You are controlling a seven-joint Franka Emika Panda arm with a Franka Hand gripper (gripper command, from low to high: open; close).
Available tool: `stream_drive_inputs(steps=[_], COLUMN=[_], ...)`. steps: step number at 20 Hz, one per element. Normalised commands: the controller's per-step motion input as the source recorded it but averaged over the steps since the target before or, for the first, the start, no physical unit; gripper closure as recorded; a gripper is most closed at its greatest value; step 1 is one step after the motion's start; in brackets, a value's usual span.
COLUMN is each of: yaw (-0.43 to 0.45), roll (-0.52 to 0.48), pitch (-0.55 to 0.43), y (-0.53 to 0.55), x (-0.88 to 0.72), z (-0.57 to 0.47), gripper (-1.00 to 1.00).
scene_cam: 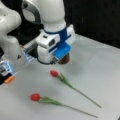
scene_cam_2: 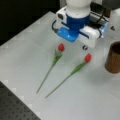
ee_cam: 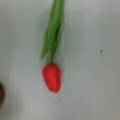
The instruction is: Flower insertion into a vase
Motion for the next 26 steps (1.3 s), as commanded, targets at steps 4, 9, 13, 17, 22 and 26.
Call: stream_drive_inputs(steps=[4, 9, 13, 17, 22, 26], yaw=[0.023, -0.011, 0.020, -0.003, 0.053, 0.039], roll=[-0.023, -0.016, 0.013, 0.008, 0.034, 0.000], pitch=[0.080, 0.092, 0.086, 0.166, 0.143, 0.118], y=[-0.02, 0.00, -0.03, -0.05, -0.03, 0.01], x=[0.26, 0.34, 0.40, 0.39, 0.36, 0.35], z=[-0.18, -0.24, -0.29, -0.14, -0.05, -0.14], gripper=[-1.00, -1.00, -1.00, -1.00, -1.00, -1.00])
